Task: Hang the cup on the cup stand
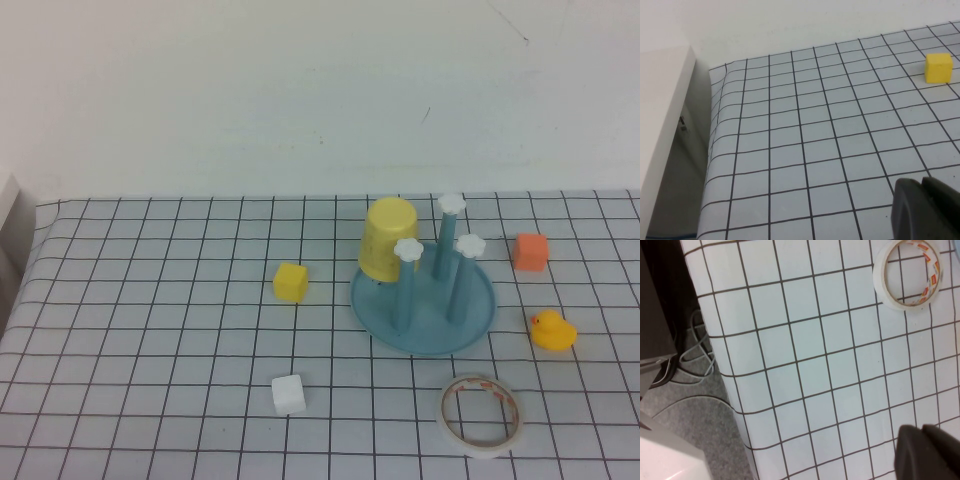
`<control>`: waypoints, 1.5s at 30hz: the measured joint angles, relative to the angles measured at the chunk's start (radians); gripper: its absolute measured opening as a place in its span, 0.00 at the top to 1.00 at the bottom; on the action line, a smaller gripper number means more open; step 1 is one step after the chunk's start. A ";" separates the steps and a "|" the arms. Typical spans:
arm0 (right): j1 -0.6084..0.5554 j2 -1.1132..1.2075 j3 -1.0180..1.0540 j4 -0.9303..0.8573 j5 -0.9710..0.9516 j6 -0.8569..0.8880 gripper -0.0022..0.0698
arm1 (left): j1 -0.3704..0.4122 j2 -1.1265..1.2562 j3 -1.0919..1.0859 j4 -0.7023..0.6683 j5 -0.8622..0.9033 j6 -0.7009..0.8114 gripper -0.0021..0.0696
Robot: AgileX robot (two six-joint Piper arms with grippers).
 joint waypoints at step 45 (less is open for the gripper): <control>-1.036 -0.660 0.502 0.318 -0.877 -0.016 0.97 | 0.000 -0.002 0.000 0.000 0.000 0.000 0.97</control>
